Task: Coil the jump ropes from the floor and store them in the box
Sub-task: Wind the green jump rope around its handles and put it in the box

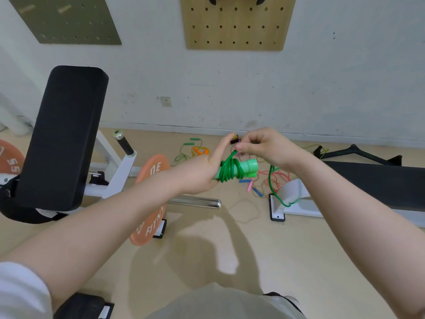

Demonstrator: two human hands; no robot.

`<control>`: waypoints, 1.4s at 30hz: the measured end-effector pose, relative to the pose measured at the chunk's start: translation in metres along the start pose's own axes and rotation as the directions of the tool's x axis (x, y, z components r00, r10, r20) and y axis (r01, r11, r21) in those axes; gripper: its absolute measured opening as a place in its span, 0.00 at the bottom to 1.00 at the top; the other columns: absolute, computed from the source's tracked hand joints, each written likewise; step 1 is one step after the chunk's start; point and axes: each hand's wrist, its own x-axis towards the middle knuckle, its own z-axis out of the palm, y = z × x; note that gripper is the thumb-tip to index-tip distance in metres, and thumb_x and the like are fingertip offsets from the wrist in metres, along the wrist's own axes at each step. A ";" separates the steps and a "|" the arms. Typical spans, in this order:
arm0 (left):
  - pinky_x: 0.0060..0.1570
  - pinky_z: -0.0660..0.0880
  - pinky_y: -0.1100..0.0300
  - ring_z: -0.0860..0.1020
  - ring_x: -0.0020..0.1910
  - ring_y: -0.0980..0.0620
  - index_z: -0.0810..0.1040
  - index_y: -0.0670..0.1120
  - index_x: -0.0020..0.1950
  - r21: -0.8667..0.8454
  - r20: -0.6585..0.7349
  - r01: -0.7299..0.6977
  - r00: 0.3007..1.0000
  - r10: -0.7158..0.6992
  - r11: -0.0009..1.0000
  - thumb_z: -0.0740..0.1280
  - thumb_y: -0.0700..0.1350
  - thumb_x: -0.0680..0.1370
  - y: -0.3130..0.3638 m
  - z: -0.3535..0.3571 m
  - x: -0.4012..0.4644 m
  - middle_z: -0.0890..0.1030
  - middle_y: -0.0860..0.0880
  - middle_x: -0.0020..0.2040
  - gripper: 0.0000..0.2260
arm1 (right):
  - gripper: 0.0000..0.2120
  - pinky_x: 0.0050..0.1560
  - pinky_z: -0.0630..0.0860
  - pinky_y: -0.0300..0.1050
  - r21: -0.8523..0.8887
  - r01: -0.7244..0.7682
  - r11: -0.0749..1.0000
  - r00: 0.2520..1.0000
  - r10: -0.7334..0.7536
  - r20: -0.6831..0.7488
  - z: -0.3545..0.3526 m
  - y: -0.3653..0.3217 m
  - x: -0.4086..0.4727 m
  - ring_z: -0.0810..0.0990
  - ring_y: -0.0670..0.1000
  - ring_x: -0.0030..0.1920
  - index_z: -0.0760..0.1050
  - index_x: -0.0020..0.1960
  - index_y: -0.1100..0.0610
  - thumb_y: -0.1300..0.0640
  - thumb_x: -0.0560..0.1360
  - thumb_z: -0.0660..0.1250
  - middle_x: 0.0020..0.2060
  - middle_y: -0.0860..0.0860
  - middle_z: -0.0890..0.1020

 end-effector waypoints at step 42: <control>0.31 0.67 0.72 0.72 0.36 0.58 0.58 0.46 0.70 -0.639 -0.177 0.060 0.959 -0.222 0.767 0.70 0.34 0.73 0.007 0.011 0.018 0.74 0.52 0.45 0.31 | 0.14 0.36 0.60 0.42 -0.364 -0.040 0.930 0.999 0.033 -0.025 0.039 0.016 -0.024 0.68 0.50 0.33 0.70 0.38 0.53 0.60 0.80 0.55 0.31 0.50 0.73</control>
